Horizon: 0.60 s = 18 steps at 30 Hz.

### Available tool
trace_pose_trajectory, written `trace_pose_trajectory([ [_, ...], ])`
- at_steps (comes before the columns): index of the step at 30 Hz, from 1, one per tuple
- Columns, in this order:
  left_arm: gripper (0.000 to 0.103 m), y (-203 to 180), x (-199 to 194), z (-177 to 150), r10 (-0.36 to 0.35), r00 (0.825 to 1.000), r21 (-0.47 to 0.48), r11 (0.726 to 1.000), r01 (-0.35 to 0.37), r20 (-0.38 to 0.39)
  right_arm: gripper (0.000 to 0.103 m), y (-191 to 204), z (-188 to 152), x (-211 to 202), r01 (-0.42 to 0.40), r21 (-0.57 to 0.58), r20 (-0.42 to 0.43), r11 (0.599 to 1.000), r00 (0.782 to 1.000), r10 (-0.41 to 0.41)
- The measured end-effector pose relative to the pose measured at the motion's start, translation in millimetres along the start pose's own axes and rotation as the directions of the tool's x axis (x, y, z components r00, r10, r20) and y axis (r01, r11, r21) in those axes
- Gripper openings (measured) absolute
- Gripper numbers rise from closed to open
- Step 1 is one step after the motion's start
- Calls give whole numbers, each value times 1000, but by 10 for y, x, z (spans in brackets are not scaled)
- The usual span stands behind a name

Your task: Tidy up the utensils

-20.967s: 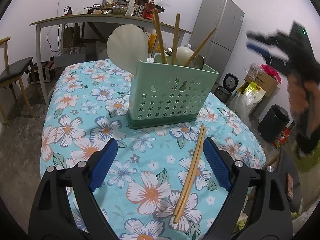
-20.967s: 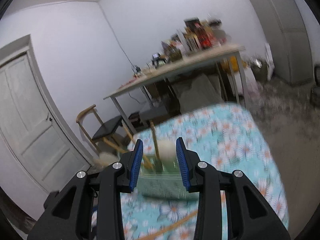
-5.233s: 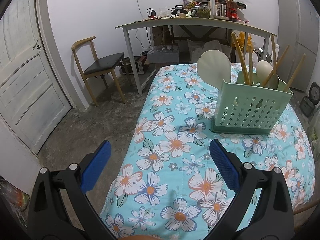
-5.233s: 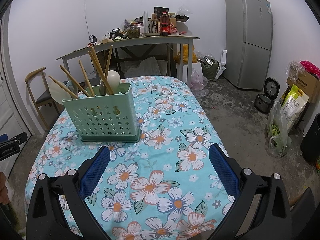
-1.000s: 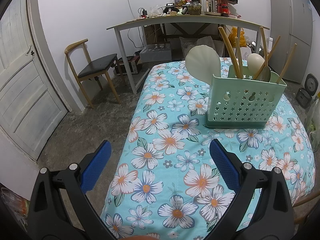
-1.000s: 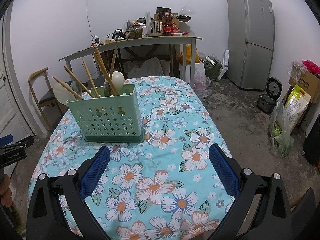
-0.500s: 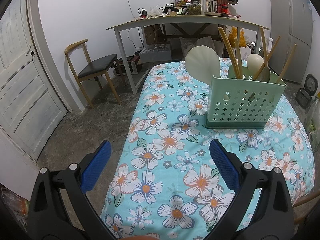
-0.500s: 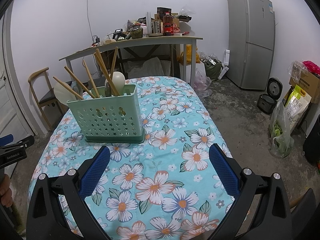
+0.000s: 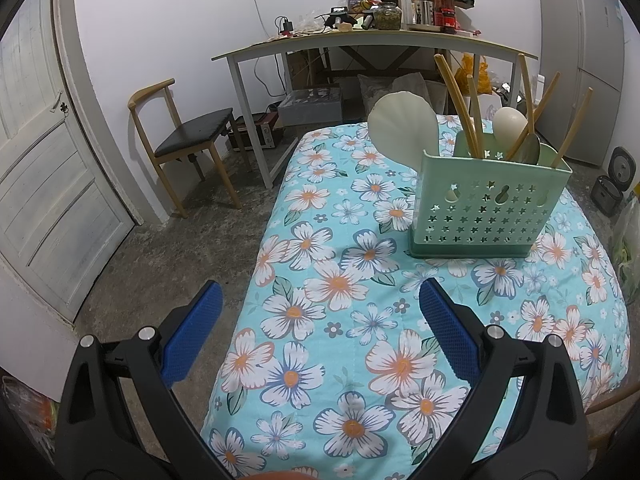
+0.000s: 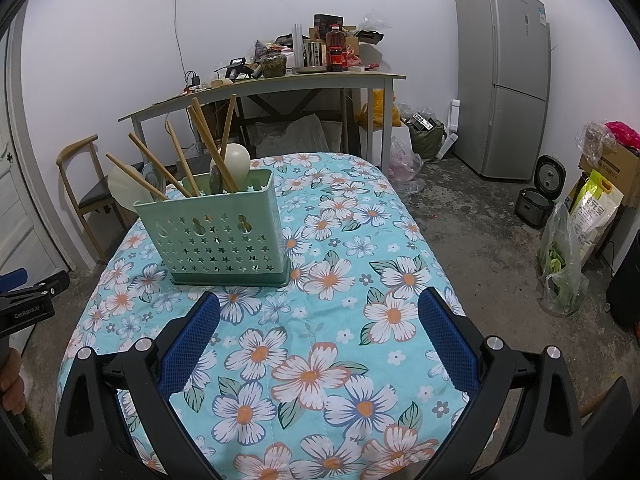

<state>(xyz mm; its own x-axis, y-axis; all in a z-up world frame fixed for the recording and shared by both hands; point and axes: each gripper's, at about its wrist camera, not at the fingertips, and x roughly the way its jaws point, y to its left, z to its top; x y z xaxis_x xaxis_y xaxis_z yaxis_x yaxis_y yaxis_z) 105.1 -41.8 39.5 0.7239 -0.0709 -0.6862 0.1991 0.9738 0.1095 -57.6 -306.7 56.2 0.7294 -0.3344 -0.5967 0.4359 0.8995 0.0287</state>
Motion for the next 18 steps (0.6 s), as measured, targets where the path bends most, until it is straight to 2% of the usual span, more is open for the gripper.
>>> trace_pose_trajectory([
  [18, 95, -1, -1, 0, 0, 1000, -1, 1000, 0, -3, 96, -4, 1, -1, -1, 2, 1, 1000, 1000, 1],
])
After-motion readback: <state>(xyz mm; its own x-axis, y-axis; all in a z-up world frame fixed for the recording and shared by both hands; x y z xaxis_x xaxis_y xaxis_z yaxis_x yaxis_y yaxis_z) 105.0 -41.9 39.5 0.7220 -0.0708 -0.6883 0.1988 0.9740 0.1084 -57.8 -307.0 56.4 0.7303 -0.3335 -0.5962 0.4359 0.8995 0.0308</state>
